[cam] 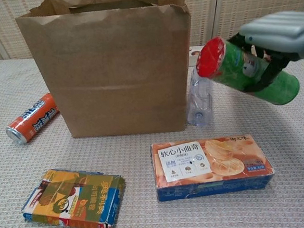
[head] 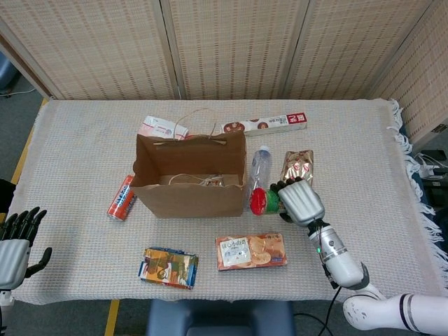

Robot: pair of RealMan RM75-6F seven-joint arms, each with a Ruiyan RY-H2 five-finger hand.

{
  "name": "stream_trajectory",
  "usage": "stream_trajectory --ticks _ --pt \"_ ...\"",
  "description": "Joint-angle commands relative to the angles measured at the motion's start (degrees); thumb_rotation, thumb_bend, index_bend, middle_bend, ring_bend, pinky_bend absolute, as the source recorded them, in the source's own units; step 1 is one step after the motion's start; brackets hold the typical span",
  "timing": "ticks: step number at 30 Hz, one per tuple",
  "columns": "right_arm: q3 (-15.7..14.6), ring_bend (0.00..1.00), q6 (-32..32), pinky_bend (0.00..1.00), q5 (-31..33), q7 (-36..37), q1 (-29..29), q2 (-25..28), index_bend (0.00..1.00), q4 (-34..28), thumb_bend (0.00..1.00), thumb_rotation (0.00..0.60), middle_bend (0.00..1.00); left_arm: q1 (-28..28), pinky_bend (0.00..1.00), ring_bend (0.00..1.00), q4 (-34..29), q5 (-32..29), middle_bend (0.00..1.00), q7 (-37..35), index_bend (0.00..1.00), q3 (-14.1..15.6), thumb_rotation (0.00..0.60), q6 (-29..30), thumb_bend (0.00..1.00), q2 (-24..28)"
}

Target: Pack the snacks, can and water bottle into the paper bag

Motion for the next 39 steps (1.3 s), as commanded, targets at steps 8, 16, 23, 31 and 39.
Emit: stream_trajectory --ticks 8,16,23,31,39 --pt "10.6 0.60 6.1 0.57 -2.0 3.0 0.6 7.6 0.67 -8.8 0.35 0.600 0.59 0.0 0.00 0.00 -0.2 -0.2 0.00 0.4 0.04 -0.1 0.600 0.1 0.39 -0.1" --pt "19.1 0.60 9.8 0.57 1.6 -4.4 8.1 1.2 0.67 -11.4 0.35 0.600 0.59 0.0 0.00 0.00 0.0 -0.1 0.00 -0.1 0.04 -0.1 0.600 0.1 0.39 0.0" --pt "22.4 0.60 12.0 0.57 3.5 -12.4 16.8 -8.6 0.67 -7.5 0.36 0.600 0.59 0.0 0.00 0.00 0.1 -0.1 0.00 -0.4 0.05 -0.1 0.600 0.0 0.39 0.0" --pt "19.3 0.60 12.6 0.57 -0.3 -19.8 23.3 -17.6 0.67 2.6 0.35 0.600 0.59 0.0 0.00 0.00 0.6 0.3 0.00 -1.4 0.05 0.0 0.600 0.2 0.39 0.0" --pt "16.1 0.60 10.6 0.57 -1.0 -25.1 24.7 -19.1 0.67 8.0 0.36 0.600 0.59 0.1 0.00 0.00 0.8 0.6 0.00 -2.0 0.06 0.2 0.600 0.2 0.39 0.1"
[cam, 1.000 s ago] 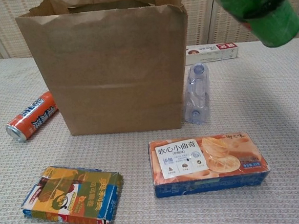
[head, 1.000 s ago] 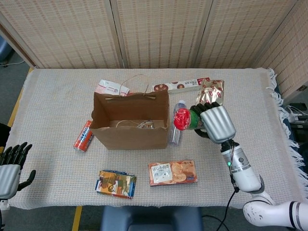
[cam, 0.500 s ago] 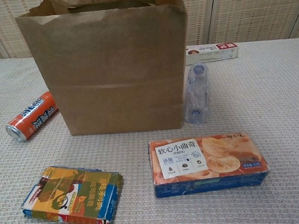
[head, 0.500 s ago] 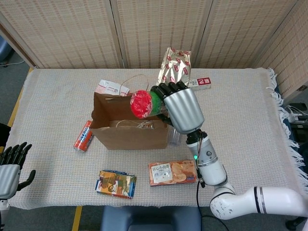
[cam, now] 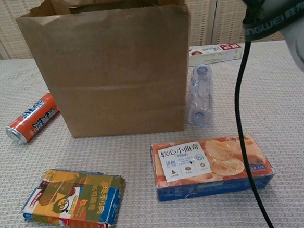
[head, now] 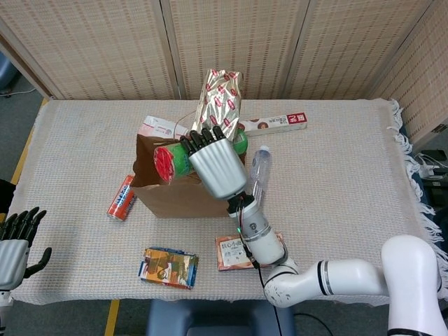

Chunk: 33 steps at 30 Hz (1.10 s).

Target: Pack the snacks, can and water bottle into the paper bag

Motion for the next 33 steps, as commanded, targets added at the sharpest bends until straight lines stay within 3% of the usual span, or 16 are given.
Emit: stream_trajectory --ticks 1,14,20,25,33 --pt "-1.4 0.60 -1.5 0.57 -0.3 -2.1 0.5 0.2 0.66 1.0 0.36 0.600 0.59 0.0 0.00 0.00 0.0 0.0 0.00 0.0 0.06 0.0 0.600 0.0 0.39 0.0" --pt "-2.4 0.57 -4.3 0.56 3.6 -6.3 1.3 -0.3 0.62 0.5 0.35 0.600 0.59 0.0 0.00 0.00 0.0 0.1 0.00 -0.1 0.06 0.1 0.600 0.0 0.39 0.0" --pt "-2.4 0.53 -5.1 0.52 5.3 -7.6 2.0 -0.7 0.56 -0.1 0.35 0.600 0.59 0.0 0.00 0.00 -0.1 0.0 0.00 -0.1 0.06 0.0 0.600 -0.1 0.39 0.1" --pt "-2.4 0.42 -5.5 0.46 6.2 -9.3 2.7 -0.5 0.45 -0.7 0.35 0.600 0.53 0.0 0.00 0.00 -0.1 0.0 0.00 -0.4 0.06 0.1 0.600 -0.2 0.39 0.2" --pt "-4.9 0.40 -6.2 0.44 3.0 -14.4 4.3 1.1 0.42 -0.5 0.35 0.600 0.51 -0.1 0.00 0.00 -0.2 0.0 0.00 -0.5 0.06 0.1 0.600 -0.3 0.39 0.3"
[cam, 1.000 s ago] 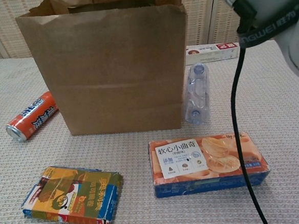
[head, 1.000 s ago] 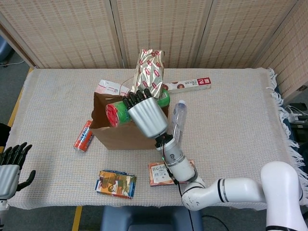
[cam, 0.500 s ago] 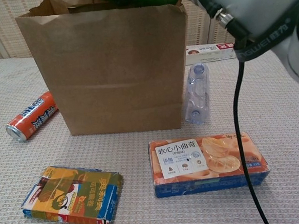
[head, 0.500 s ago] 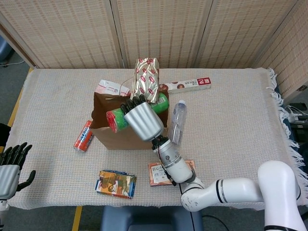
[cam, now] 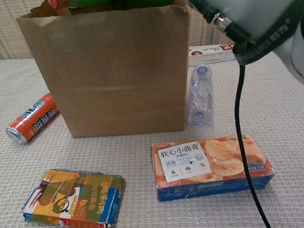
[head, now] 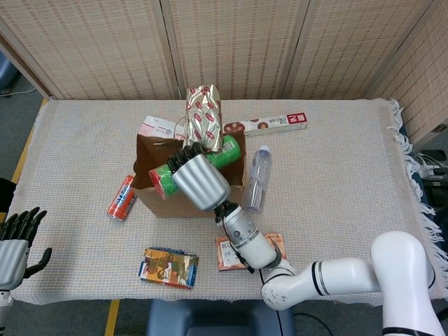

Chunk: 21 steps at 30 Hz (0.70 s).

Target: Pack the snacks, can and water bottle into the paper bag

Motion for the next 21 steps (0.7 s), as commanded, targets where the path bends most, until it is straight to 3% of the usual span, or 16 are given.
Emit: stream_trajectory --ticks 1,9,21 --pt "-0.9 0.38 -0.5 0.43 -0.3 -2.0 0.6 0.7 0.40 -0.4 0.35 0.600 0.49 0.0 0.00 0.00 0.0 0.0 0.00 0.0 0.06 0.0 0.600 0.0 0.39 0.0" --pt "-0.5 0.23 0.9 0.32 5.6 -6.1 0.6 0.6 0.16 -3.3 0.26 0.600 0.32 0.0 0.00 0.00 0.0 0.0 0.00 0.1 0.06 0.0 0.600 0.0 0.39 0.0" --pt "-1.0 0.19 3.0 0.30 5.5 -5.1 0.3 0.5 0.10 -3.5 0.21 0.600 0.27 0.0 0.00 0.00 -0.1 0.0 0.00 0.1 0.06 0.0 0.600 0.0 0.39 0.1"
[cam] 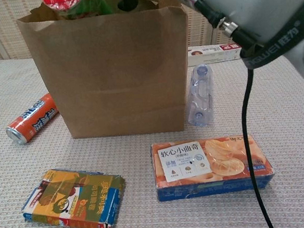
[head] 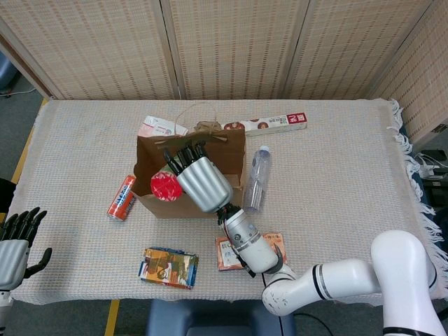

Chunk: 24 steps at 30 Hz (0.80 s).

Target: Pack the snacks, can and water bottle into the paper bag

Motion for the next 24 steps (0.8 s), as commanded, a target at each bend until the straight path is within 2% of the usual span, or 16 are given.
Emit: stream_trajectory --ticks 1,7,14,17,20,24 --pt "0.0 0.19 0.6 0.30 -0.2 0.4 -0.2 0.1 0.10 -0.2 0.21 0.600 0.27 0.0 0.00 0.00 0.0 0.0 0.00 0.0 0.06 0.0 0.600 0.0 0.39 0.0" --pt "0.9 0.19 3.3 0.29 -0.4 2.0 -1.6 1.3 0.09 -1.7 0.21 0.600 0.27 0.0 0.00 0.00 0.0 0.0 0.00 0.0 0.06 0.0 0.600 0.0 0.39 0.0" --pt "1.0 0.19 6.7 0.29 -0.6 7.9 -7.1 6.9 0.10 -7.1 0.21 0.600 0.27 0.0 0.00 0.00 0.0 0.0 0.00 -0.1 0.06 0.0 0.600 0.0 0.39 0.0" --pt "-0.6 0.18 7.5 0.29 -2.2 12.5 -11.0 11.5 0.10 -10.5 0.21 0.600 0.27 0.1 0.00 0.00 0.0 0.0 0.00 0.0 0.06 0.0 0.600 0.1 0.39 0.0" --pt "-3.5 0.18 7.4 0.29 -5.3 19.3 -16.0 17.3 0.10 -13.4 0.21 0.600 0.27 0.1 0.00 0.00 0.0 0.0 0.00 0.4 0.06 0.0 0.600 0.2 0.39 -0.1" --pt "-7.0 0.17 6.0 0.29 -8.8 28.0 -21.3 23.6 0.09 -14.1 0.21 0.600 0.27 0.1 0.00 0.00 -0.2 -0.1 0.00 0.8 0.06 0.0 0.600 0.3 0.39 -0.2"
